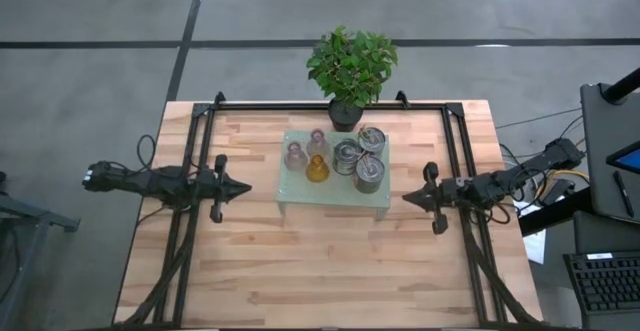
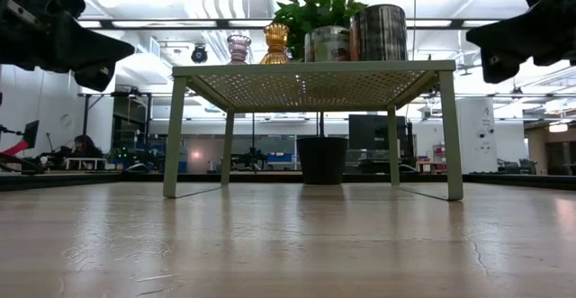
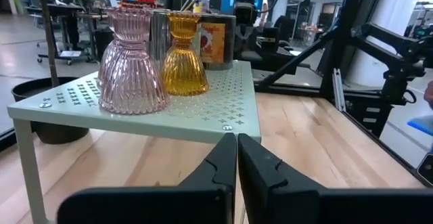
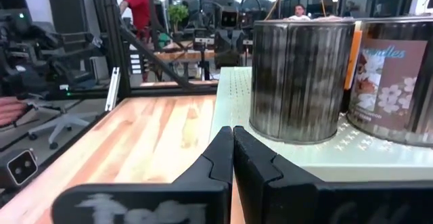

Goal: Pick & Place candle stick holders
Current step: Return to Home Position

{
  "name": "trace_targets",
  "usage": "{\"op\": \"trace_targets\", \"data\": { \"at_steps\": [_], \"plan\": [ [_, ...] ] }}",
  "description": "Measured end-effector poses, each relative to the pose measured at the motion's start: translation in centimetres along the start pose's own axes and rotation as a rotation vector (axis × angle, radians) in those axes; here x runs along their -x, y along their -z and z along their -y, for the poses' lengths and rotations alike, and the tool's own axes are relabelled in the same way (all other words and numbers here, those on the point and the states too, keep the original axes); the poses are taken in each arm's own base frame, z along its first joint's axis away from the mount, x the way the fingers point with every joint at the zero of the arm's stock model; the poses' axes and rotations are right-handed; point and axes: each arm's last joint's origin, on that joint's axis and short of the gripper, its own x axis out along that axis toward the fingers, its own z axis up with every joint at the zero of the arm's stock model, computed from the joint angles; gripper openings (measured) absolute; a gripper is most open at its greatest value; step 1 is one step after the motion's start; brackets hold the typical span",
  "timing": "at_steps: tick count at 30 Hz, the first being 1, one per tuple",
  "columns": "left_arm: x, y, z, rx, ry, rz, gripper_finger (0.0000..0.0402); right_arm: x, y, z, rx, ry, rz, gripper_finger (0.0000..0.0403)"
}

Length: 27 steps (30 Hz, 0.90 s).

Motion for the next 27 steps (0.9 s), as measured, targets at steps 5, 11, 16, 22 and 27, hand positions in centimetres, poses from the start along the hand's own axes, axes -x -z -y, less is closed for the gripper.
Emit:
{"op": "trace_targets", "data": {
  "at_steps": [5, 11, 16, 22, 27],
  "plan": [
    [-0.03, 0.04, 0.01, 0.0, 0.0, -0.004, 0.0012, -0.01, 0.25, 0.03, -0.016, 0.008, -0.024, 0.0008],
    [-0.03, 0.04, 0.01, 0.0, 0.001, -0.005, 0.0012, -0.02, 0.29, 0.02, -0.008, 0.006, -0.028, 0.0008],
    [-0.03, 0.04, 0.01, 0.0, 0.002, -0.005, 0.0012, -0.02, 0.3, 0.02, -0.015, 0.006, -0.029, 0.0008],
    [-0.03, 0.04, 0.01, 0.0, 0.002, -0.005, 0.0012, -0.02, 0.29, 0.02, -0.013, 0.005, -0.029, 0.0008],
    [-0.04, 0.06, 0.01, 0.0, 0.002, -0.005, 0.0012, -0.02, 0.29, 0.01, -0.01, 0.004, -0.029, 0.0009]
  ]
}}
